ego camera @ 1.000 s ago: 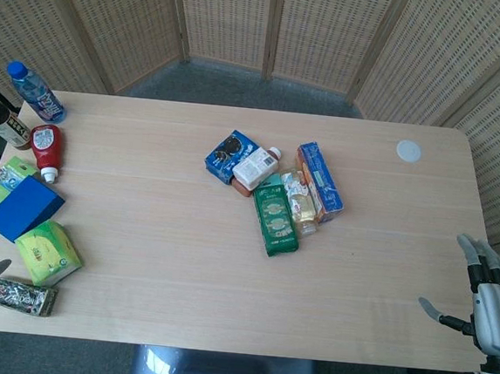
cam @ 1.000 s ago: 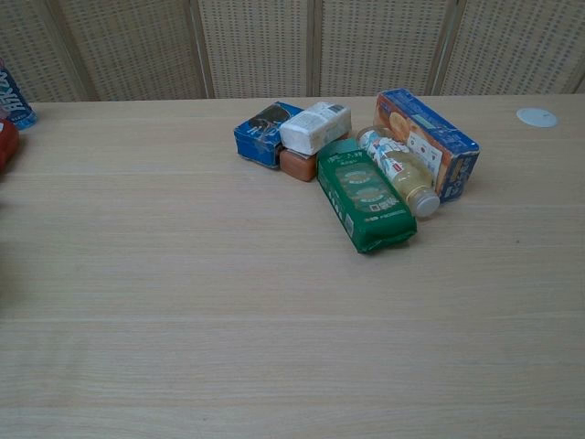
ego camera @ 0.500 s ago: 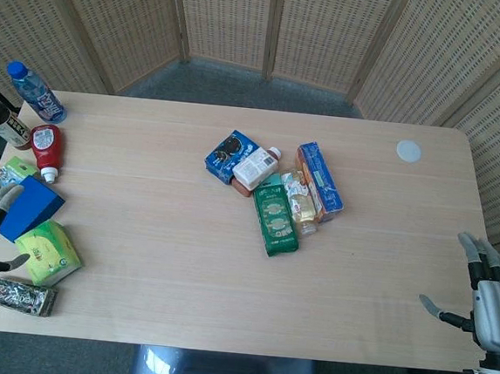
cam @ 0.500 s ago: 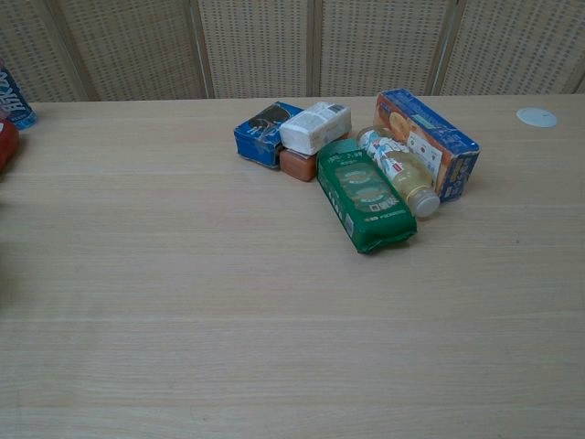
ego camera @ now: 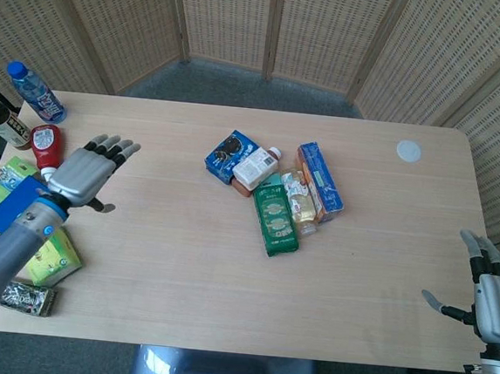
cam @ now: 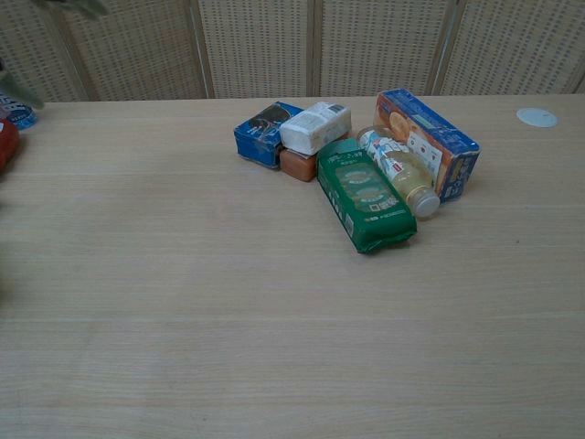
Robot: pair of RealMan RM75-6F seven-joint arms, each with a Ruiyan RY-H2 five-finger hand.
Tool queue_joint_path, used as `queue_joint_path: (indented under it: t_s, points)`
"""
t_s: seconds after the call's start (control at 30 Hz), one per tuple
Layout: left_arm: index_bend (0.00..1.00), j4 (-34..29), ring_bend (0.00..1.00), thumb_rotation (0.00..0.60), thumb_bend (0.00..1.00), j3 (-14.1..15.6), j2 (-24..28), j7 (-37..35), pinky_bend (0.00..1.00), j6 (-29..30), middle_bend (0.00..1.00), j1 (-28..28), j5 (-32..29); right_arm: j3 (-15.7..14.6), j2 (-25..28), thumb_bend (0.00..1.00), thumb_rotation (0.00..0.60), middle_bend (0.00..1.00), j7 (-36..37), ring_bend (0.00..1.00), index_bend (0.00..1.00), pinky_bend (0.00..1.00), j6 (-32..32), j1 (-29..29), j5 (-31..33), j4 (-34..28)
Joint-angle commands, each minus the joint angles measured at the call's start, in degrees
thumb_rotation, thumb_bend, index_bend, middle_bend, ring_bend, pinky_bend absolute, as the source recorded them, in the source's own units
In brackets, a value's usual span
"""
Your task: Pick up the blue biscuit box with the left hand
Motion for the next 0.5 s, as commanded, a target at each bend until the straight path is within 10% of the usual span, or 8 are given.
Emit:
queue_joint_path:
  t_s: [0.03,0.5]
  points:
    - [0.0,7.9,0.0,0.6,0.0,0.6,-7.6,7.0,0.0,-5.1,0.0,-8.9,-8.2,0.3,0.2,0.0,0.527,0.0,0.9,0.0,0.0,0.0,-0.3,0.1,0.5,0.3]
    - [0.0,29.4,0.0,0.6,0.0,8.7,-25.9,15.7,0.0,-9.4,0.0,-26.2,-28.9,1.2,0.2,0.0,0.525,0.0,3.1,0.0,0.0,0.0,-3.3,1.1,4.0,2.3]
